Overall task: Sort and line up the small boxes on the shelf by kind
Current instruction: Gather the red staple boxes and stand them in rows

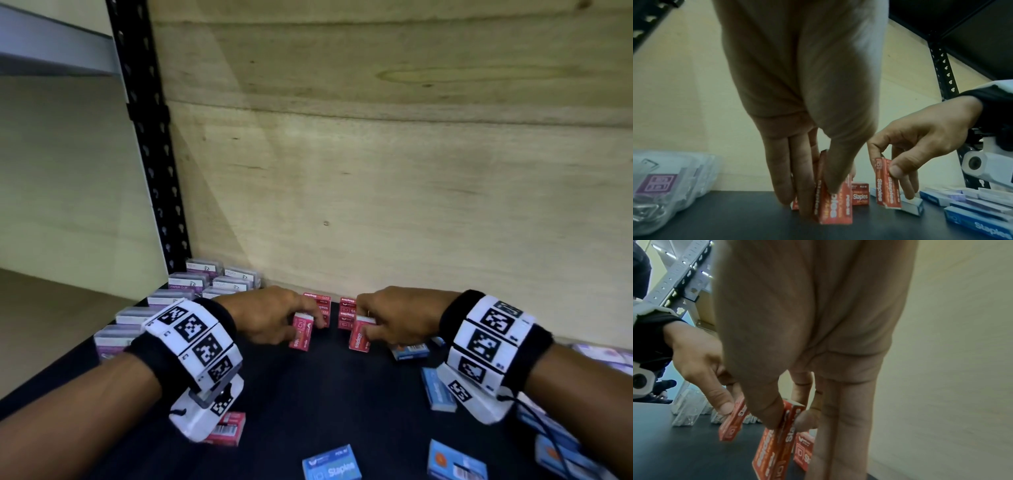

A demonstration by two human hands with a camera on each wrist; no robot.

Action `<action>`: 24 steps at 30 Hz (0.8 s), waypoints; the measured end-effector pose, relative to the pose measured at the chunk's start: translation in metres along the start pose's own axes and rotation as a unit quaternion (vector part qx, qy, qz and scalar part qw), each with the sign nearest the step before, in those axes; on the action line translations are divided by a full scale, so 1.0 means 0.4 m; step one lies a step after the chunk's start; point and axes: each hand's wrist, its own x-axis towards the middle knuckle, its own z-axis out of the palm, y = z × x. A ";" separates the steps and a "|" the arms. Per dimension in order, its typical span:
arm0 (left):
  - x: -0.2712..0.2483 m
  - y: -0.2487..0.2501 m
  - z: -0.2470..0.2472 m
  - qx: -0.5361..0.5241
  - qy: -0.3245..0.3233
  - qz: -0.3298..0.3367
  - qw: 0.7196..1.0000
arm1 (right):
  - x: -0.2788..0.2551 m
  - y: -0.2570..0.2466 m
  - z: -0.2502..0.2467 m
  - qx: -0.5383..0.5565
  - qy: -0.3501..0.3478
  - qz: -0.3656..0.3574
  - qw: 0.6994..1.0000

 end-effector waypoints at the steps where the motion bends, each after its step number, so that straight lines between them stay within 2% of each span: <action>1: 0.002 -0.006 0.003 -0.009 0.009 0.001 1.000 | 0.003 -0.002 0.004 -0.009 -0.002 0.002 1.000; 4: 0.006 -0.009 0.008 -0.017 0.032 0.005 0.999 | 0.012 -0.010 0.016 -0.031 -0.003 0.004 1.000; 12: -0.005 -0.045 0.028 -0.060 0.015 -0.016 0.998 | 0.005 -0.025 0.032 -0.048 -0.017 0.000 0.999; 16: -0.009 -0.052 0.026 -0.006 0.005 -0.046 0.999 | 0.005 -0.033 0.021 -0.059 -0.025 0.015 0.998; 24: 0.027 -0.041 0.021 0.083 0.000 -0.047 0.995 | 0.008 -0.051 -0.007 -0.073 -0.025 0.027 0.997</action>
